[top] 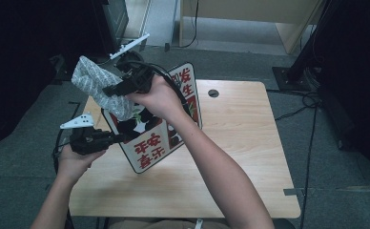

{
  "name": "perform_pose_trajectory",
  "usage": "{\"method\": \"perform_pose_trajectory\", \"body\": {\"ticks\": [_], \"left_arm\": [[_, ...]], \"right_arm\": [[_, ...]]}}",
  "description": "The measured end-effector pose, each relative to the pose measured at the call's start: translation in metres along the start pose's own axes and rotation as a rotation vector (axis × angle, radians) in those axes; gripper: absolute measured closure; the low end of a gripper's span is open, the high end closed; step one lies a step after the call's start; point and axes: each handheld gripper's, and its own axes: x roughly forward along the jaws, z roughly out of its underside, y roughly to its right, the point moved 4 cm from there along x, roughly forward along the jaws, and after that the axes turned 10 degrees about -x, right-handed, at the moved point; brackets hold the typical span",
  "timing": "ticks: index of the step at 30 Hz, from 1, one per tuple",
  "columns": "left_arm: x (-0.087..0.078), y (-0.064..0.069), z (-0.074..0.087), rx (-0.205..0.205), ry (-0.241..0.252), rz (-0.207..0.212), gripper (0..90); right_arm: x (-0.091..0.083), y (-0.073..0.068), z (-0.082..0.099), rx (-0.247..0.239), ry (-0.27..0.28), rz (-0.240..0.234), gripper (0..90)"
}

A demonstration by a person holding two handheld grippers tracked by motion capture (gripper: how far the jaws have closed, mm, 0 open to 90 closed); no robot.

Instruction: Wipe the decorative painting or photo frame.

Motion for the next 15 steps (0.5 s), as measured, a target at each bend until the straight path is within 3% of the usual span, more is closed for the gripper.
{"method": "perform_pose_trajectory", "body": {"ticks": [15], "left_arm": [[-0.0004, 0.0006, 0.0005, 0.004, -0.001, 0.002, 78.1]], "right_arm": [[-0.0066, 0.0054, 0.0045, 0.010, 0.011, 0.005, 63.1]]}}
